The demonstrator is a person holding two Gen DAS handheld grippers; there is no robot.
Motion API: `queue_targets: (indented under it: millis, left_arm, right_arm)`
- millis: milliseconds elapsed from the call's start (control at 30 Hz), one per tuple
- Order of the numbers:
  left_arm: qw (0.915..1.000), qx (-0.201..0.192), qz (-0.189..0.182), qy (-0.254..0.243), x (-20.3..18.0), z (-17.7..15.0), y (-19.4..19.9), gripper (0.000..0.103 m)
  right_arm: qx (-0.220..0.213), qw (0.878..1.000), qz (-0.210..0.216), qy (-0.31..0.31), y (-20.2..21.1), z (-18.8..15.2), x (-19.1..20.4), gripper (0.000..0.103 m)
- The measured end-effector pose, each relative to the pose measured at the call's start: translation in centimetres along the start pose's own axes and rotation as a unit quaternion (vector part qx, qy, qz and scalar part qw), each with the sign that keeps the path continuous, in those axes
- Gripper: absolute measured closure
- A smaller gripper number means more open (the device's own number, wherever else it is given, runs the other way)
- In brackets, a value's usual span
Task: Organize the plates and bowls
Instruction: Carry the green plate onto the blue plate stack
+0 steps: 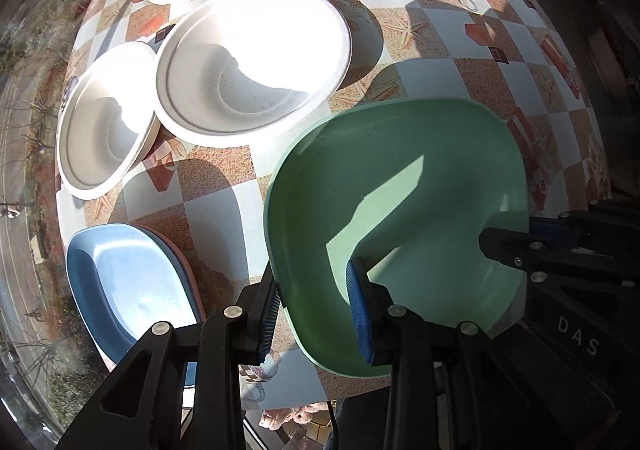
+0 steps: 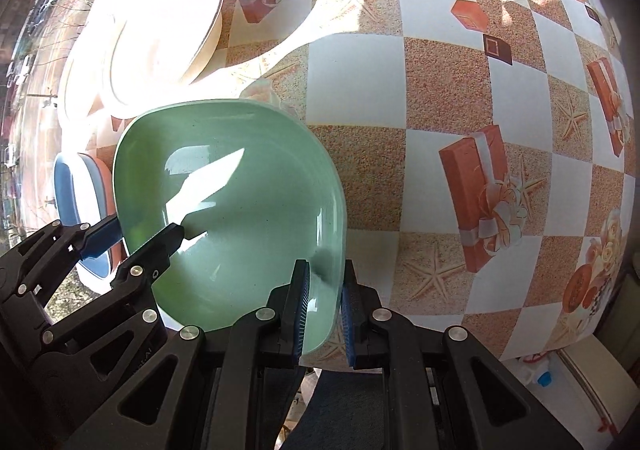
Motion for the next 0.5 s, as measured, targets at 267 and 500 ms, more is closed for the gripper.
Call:
queue_targets:
  millis: [267, 500]
  left_arm:
    - [0.9996, -0.017, 0.004, 0.022, -0.1, -0.5, 1.3, 0.067]
    - [0.9981, -0.028, 0.004, 0.054, 0.8, -1.6, 1.6, 0.067]
  right_arm:
    - [-0.007, 1.0, -0.003, 0.017, -0.1, -0.9, 2.9, 0.085]
    - [-0.017, 0.999, -0.003, 0.043, 0.4, -1.6, 5.8, 0.085]
Point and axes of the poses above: each gripper's, at about its wrist camera, not at the fingertips, and y roughly against the way its jaws point, x to its left, z to its top, the point moved 8 cm from there along -y, roughly the way its jaws point, and after that the axes turned 9 degrees about y, right-handed, at the moved point
